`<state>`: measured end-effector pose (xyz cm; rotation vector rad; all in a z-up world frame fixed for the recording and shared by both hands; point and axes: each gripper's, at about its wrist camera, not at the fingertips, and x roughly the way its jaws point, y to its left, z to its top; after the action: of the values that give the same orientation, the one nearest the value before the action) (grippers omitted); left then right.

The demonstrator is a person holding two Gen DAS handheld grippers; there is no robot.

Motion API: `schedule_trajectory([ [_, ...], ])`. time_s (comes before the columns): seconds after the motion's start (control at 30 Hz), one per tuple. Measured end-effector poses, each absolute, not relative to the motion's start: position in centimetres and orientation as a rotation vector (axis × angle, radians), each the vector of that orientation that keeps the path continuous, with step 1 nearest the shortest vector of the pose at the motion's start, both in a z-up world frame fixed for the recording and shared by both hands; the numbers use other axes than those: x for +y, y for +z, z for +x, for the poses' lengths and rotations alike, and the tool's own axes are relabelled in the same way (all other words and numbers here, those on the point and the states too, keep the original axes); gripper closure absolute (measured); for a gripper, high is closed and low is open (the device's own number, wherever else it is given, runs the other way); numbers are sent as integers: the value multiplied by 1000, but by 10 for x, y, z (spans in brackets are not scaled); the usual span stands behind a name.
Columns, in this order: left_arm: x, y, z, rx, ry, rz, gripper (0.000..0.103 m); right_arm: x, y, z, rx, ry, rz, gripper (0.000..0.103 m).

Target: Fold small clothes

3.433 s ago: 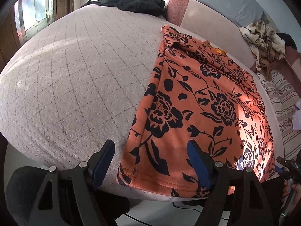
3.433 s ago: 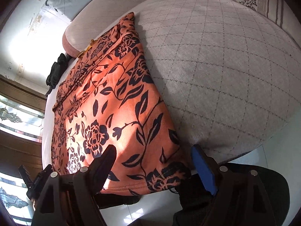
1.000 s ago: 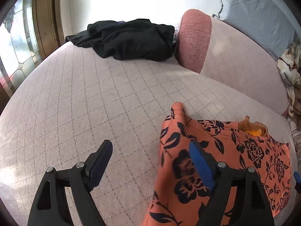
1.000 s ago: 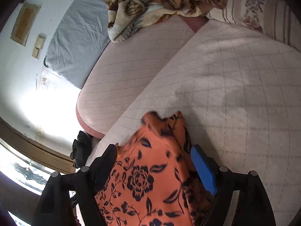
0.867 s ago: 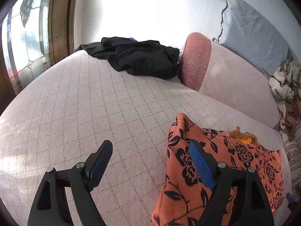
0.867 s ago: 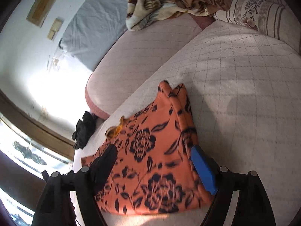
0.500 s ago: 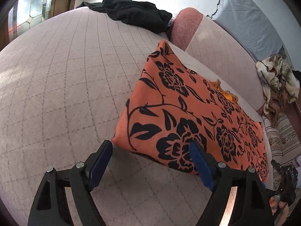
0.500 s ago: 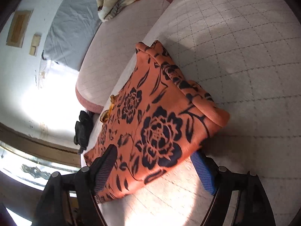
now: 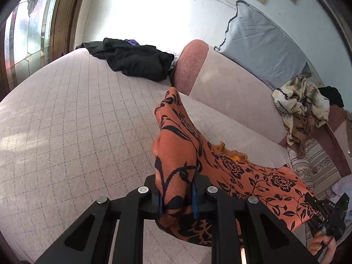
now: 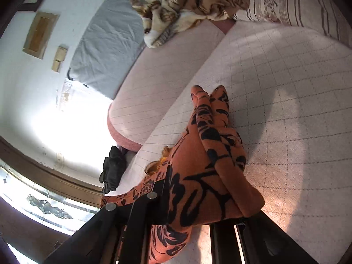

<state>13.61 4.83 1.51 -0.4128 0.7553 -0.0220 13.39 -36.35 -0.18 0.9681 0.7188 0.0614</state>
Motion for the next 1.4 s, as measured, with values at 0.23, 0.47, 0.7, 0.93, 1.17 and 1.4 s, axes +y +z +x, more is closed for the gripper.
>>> schedule_trajectory([
  [0.23,65,-77,43,987,42,-369,48,-374,-54,10,953,11,908,68],
  [0.47,96,-38,34,836,85,-343,38,-423,-44,-42,899,-129,862,44],
  [0.7,86,-41,103,895,-50,-236,33,-401,-6,70,902,53,511,45],
  [0.93,75,-69,165,976,-73,-225,33,-384,-45,154,1018,36,338,47],
  [1.17,68,-76,189,1012,-67,-165,98,-375,-62,167,1076,30,255,84],
  [1.4,60,-33,170,848,-77,-92,100,-371,-32,159,989,17,188,97],
])
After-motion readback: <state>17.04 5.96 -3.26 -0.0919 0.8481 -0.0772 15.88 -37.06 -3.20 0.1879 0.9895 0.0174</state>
